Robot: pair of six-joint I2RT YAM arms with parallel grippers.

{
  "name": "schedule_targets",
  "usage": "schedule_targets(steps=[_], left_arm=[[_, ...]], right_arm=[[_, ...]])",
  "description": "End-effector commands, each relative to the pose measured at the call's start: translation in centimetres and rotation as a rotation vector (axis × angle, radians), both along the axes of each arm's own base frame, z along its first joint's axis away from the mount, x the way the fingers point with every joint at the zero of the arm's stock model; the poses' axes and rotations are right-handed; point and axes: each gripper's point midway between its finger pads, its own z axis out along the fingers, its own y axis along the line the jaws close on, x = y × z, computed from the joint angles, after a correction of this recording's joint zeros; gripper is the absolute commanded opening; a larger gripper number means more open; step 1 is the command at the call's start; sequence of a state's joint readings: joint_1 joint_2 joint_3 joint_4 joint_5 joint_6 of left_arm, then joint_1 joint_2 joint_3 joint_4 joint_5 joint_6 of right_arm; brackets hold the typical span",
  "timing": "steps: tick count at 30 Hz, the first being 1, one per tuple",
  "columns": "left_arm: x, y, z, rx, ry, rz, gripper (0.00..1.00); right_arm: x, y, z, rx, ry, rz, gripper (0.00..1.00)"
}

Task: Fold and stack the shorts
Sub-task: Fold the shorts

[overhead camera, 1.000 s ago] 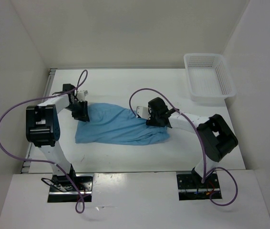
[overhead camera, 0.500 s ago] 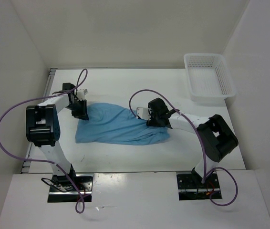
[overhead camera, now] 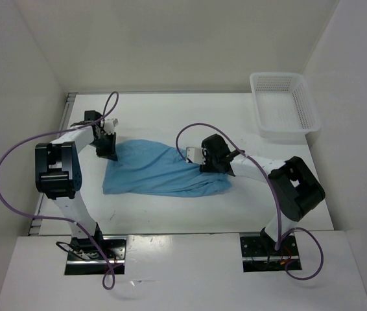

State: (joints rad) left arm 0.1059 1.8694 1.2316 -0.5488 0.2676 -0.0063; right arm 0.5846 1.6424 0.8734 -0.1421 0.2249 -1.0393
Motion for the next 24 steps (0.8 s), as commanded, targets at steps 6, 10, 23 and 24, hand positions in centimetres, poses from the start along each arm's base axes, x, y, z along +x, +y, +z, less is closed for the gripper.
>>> schedule_targets(steps=[6, 10, 23, 24], left_arm=[[2.7, 3.1, 2.4, 0.157, -0.084, 0.054, 0.00], [3.2, 5.2, 3.8, 0.266, -0.107, 0.100, 0.00], [5.5, 6.4, 3.6, 0.319, -0.154, 0.128, 0.10], [5.5, 6.0, 3.8, 0.299, -0.152, 0.119, 0.16]], right_arm=[[-3.5, -2.2, -3.5, -0.094, 0.136, 0.020, 0.73], [-3.6, -2.4, -3.6, -0.100, 0.132, 0.015, 0.73], [-2.6, -2.1, -2.1, -0.070, 0.071, -0.011, 0.74], [-1.8, -1.6, -1.3, -0.035, 0.050, -0.035, 0.77]])
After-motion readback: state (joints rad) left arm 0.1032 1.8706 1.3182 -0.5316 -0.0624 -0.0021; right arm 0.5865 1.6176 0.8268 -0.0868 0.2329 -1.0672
